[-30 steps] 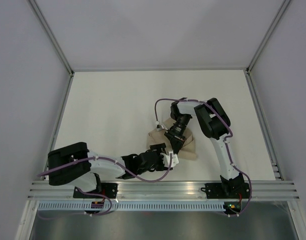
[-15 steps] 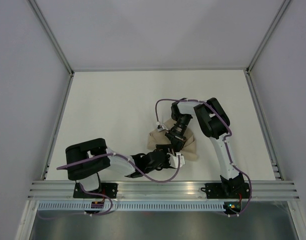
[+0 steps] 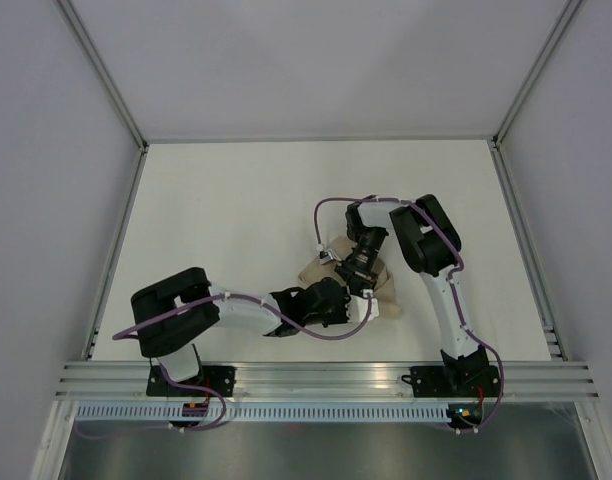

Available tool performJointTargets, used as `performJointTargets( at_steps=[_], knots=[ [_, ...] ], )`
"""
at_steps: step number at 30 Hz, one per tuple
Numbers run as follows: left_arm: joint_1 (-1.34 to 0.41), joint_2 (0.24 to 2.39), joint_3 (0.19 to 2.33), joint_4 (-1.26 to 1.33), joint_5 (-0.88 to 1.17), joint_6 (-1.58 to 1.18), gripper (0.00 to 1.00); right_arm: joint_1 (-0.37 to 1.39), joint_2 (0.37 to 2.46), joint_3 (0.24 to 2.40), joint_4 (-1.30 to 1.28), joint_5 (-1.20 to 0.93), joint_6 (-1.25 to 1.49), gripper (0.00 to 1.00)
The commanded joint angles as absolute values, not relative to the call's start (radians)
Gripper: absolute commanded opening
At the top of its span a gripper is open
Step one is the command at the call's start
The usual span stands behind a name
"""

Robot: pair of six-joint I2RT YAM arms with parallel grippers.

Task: Fold the napkin, place the utensils inside, and roll it up
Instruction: Roll the napkin with the utensil

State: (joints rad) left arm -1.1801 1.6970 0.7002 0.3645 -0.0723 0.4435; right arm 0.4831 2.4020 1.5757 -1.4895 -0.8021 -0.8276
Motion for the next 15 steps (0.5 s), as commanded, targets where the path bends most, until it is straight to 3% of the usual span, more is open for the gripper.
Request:
performJointTargets(
  at_steps=[1, 9, 15],
  knots=[
    [-1.151, 1.738, 0.719, 0.247, 0.063, 0.316, 0.02, 0.483, 2.453, 1.557, -1.198, -0.578, -0.874, 0.17],
    [-1.105, 1.759, 0.716, 0.207, 0.209, 0.279, 0.02, 0.442, 2.323, 1.558, -1.198, -0.655, -0.859, 0.42],
    [-1.092, 1.778, 0.707, 0.221, 0.25, 0.265, 0.02, 0.353, 2.188, 1.578, -1.198, -0.754, -0.854, 0.48]
  ],
)
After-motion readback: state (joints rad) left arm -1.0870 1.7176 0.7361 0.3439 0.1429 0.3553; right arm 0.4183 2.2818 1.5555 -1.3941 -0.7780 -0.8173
